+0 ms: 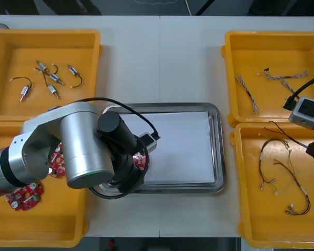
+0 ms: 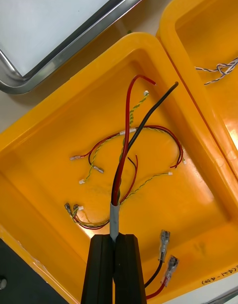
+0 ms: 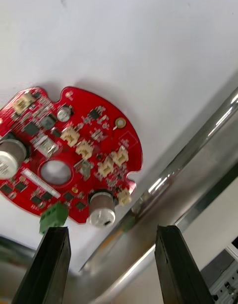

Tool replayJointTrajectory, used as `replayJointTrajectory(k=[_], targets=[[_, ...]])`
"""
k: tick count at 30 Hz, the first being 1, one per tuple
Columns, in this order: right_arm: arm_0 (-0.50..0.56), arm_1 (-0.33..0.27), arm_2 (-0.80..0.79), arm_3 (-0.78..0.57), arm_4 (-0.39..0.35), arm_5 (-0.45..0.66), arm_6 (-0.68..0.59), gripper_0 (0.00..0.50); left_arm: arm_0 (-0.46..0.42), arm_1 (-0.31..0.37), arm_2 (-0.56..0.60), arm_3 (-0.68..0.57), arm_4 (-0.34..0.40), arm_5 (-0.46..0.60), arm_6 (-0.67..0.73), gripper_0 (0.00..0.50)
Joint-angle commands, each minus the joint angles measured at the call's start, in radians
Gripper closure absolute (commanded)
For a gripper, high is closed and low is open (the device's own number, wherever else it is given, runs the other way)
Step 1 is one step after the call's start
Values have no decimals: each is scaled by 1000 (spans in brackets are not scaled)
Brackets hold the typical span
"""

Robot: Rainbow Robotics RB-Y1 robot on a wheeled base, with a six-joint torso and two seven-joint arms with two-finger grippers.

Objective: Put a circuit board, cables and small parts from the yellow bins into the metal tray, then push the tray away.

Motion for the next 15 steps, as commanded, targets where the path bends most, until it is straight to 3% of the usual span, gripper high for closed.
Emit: replayJointTrajectory(k=[1,6,15], targets=[[-25,-39,-6,-35,-15,5,11,500,-33,-7,133,-87,42,115,117,0],[-64,-39,7,-58,-38,10,2,500,-33,-19,242,-119,69,217,119,0],[-269,-37,208,-60,-61,12,-27,500,-33,-23,506,-122,131,364,105,0]])
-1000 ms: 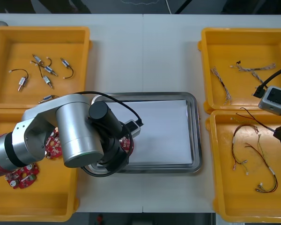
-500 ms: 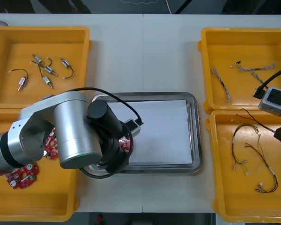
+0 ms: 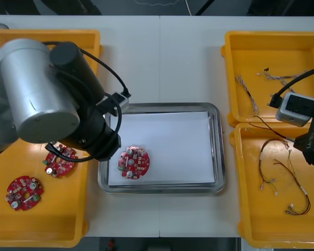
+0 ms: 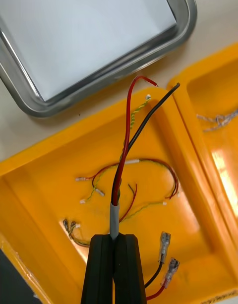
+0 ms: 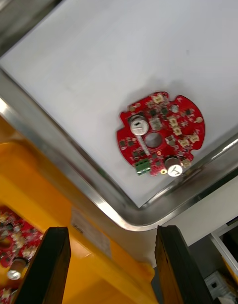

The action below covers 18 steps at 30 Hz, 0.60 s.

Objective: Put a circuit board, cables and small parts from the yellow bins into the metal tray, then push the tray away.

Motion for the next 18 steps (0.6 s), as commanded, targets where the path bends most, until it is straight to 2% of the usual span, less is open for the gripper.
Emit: replayJointTrajectory(k=[1,3,6,9,12,18], targets=[[-163,-31,159,-20,0,4,-31,500,-33,-16,137,-31,17,32,67,0],[-198,-22,199,-19,7,4,-35,500,-33,-15,166,-26,17,32,63,0],[-329,24,350,-8,55,6,-51,500,-33,0,243,17,26,32,41,0],[-381,56,420,6,89,6,-58,500,-33,11,272,44,23,32,34,0],[-447,134,532,42,162,6,-69,500,-33,28,338,107,20,32,-5,0],[-501,245,653,111,274,6,-74,500,-33,60,406,198,-23,32,-97,0]])
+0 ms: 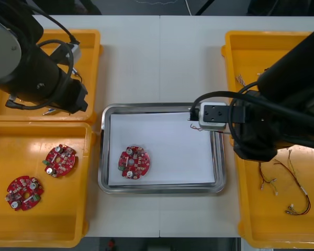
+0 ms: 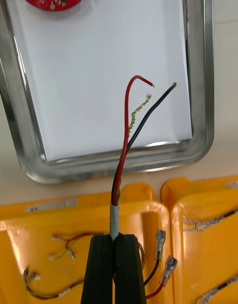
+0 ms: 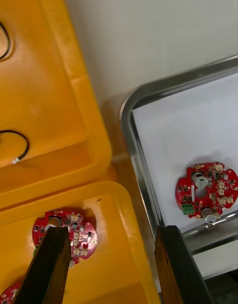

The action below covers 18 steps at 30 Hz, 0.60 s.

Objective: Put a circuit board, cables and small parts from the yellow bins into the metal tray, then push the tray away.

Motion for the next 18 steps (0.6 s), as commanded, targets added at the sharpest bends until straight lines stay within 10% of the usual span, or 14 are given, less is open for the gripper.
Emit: replayJointTrajectory(k=[1,18], targets=[[-65,95,93,49,74,3,-51,500,-33,58,65,52,-46,6,-111,0],[-46,158,354,292,221,-250,-54,500,-65,78,234,357,-161,-19,-505,0]])
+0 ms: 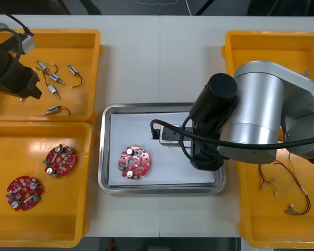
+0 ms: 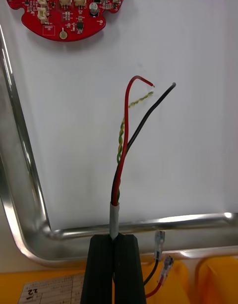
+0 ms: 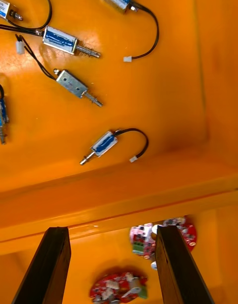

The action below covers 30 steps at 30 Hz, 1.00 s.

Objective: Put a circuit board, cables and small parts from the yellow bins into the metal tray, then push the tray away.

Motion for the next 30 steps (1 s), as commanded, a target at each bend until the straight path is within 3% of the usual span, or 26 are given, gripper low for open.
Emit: replayJointTrajectory(k=[1,16,23,30], targets=[[-7,24,35,47,12,-60,-49,500,-75,46,29,77,-42,-26,-109,0],[29,45,201,144,85,-182,-69,500,-184,46,29,396,-103,-252,-436,0],[42,48,213,203,74,-234,-73,500,-197,46,11,510,-105,-379,-561,0],[42,60,213,211,68,-240,-77,500,-197,46,-38,563,-103,-456,-566,0]])
